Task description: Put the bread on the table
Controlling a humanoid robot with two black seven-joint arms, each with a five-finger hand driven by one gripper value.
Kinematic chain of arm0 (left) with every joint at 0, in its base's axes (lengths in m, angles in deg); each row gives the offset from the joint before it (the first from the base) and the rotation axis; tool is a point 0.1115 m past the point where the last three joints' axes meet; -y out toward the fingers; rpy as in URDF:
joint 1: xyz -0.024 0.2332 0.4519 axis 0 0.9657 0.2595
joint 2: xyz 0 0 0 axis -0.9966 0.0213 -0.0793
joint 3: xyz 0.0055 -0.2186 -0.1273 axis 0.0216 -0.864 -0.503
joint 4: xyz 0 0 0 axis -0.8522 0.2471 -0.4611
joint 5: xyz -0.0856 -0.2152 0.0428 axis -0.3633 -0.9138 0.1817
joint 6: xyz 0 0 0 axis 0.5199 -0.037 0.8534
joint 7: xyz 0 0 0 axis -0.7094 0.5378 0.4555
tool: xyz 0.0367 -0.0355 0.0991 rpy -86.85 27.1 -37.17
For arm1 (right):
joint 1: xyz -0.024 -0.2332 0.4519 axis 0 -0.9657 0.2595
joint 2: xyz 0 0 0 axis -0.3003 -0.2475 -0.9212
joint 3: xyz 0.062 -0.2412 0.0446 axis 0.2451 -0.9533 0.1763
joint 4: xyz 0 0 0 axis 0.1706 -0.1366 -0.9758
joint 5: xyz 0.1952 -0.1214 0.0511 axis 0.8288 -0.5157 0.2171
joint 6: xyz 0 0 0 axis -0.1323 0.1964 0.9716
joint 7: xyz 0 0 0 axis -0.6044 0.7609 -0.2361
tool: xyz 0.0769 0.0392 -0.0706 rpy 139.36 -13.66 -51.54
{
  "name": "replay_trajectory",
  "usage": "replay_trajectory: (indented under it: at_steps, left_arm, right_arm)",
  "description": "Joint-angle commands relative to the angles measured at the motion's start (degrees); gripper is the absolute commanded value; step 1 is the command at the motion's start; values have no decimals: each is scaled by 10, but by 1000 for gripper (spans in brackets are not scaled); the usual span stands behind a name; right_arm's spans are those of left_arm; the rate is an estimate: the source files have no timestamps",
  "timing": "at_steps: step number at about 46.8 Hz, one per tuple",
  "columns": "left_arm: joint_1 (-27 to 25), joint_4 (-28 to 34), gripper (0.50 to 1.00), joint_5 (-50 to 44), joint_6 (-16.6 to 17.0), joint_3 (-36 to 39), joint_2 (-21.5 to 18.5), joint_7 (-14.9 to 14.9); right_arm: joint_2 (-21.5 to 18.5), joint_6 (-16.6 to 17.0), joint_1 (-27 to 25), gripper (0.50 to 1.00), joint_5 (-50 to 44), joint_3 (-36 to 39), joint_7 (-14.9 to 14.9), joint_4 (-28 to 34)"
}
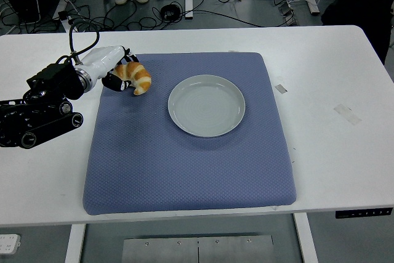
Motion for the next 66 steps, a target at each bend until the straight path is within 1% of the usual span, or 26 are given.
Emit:
replay_trajectory:
  at_steps: [1, 3, 6, 7, 10, 12, 16, 18, 22, 28, 35, 39, 43, 48, 55, 59, 63, 66]
  left_arm:
    - [2, 0, 555, 0, 3, 0, 0, 2]
    - [3, 0, 564, 0, 3, 0, 0, 4]
    - [5, 0, 605, -2, 4, -1, 1, 7]
    - [5, -1, 634, -3, 4, -1, 1, 8]
    - [5, -1, 775, -12, 4, -1, 1, 9]
    - [6, -1, 852, -20, 4, 0, 1, 9]
    - [6, 0, 934, -23, 3, 0, 1, 10]
    - [5, 0, 963, -24, 3, -1, 1, 15]
    - [3, 0, 972, -33, 3, -2, -1, 24]
    - [-1, 0, 972, -63, 3, -11, -5, 25]
    - [-9, 0, 971, -115, 1, -61, -9, 30]
    - [-13, 0, 971, -142, -1, -84, -13, 43]
    - [-13, 0, 971, -177, -2, -99, -28, 62]
    - [-13, -1, 971, -228, -2, -114, -30, 71]
    - [-11, -2, 971, -266, -2, -141, -35, 89]
    - [-5, -17, 971, -316, -6, -173, -45, 95]
    - [-5, -46, 971, -360, -18, -183, -45, 116]
    - [-5, -73, 971, -390, -24, -185, -46, 125]
  right_arm:
    - [0, 0, 0, 1000, 0, 0, 0, 0]
    - [0, 0, 0, 1000, -1, 0, 0, 0]
    - [0, 0, 0, 1000, 0, 0, 0, 0]
    - [0, 0, 0, 1000, -1, 0, -1, 0]
    - [0, 0, 0, 1000, -1, 0, 0, 0]
    - [0, 0, 0, 1000, 0, 0, -1, 0]
    - [0, 0, 0, 1000, -1, 0, 0, 0]
    - [0, 0, 0, 1000, 0, 0, 0, 0]
    - [0, 0, 0, 1000, 0, 0, 0, 0]
    - [0, 0, 0, 1000, 0, 0, 0, 0]
    - [0, 0, 0, 1000, 0, 0, 0, 0]
    - [0, 0, 0, 1000, 0, 0, -1, 0]
    - [0, 0, 0, 1000, 0, 0, 0, 0]
    - [0, 0, 0, 1000, 0, 0, 0, 0]
    - [0, 0, 0, 1000, 0, 0, 0, 0]
    - [0, 0, 0, 1000, 0, 0, 0, 0]
    - [0, 1, 0, 1000, 0, 0, 0, 0]
    - [0, 0, 0, 1000, 0, 0, 0, 0]
